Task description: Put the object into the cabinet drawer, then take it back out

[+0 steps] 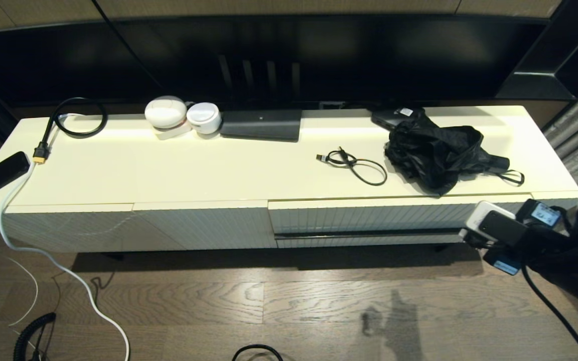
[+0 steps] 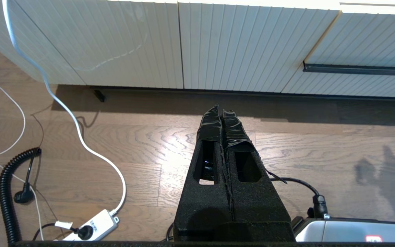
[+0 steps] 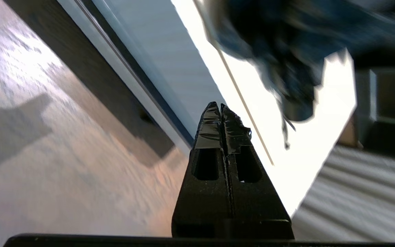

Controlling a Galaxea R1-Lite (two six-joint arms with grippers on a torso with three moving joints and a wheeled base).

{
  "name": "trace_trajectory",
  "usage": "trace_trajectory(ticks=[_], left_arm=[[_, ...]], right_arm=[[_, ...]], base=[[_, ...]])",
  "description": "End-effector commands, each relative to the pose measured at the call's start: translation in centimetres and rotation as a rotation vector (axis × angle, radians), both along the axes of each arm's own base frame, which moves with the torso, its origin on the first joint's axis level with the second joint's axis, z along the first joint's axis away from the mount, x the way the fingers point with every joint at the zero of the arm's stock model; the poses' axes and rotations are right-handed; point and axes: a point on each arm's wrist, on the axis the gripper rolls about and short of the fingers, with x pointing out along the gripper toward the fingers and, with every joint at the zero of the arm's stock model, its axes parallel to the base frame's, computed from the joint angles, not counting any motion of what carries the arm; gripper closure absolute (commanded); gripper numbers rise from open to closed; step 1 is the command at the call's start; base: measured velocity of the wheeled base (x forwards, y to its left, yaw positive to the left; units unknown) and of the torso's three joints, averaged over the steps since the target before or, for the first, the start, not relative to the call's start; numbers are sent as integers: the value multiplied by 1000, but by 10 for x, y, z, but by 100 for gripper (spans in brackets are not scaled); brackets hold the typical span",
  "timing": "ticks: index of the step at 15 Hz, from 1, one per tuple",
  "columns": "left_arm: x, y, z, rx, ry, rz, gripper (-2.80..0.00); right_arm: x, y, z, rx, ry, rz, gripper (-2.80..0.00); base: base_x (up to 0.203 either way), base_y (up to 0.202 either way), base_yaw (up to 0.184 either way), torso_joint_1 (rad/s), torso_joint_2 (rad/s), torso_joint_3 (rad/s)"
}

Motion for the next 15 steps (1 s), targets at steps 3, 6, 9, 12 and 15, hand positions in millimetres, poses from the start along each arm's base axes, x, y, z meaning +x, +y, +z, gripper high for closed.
trace_trajectory(ticks=[3, 6, 9, 12, 15], left_arm=[[0, 0, 0, -1, 1, 1, 0], [0, 0, 0, -1, 0, 0, 0], [0, 0, 0, -1, 0, 0, 0], [0, 0, 0, -1, 0, 1, 0], [0, 0, 0, -1, 0, 1, 0]], right_arm=[[-101, -25, 37, 41, 5, -76, 0], [-168, -35, 32, 176, 60, -142, 0], [-221, -40, 13, 404, 126, -238, 0], [-258, -42, -8, 524, 132, -297, 0], [-280, -41, -30, 648, 80, -357, 0]], base=[[0, 0, 0, 0, 0, 0], [0, 0, 0, 0, 0, 0], [0, 0, 0, 0, 0, 0], [0, 0, 0, 0, 0, 0], [0, 0, 0, 0, 0, 0]])
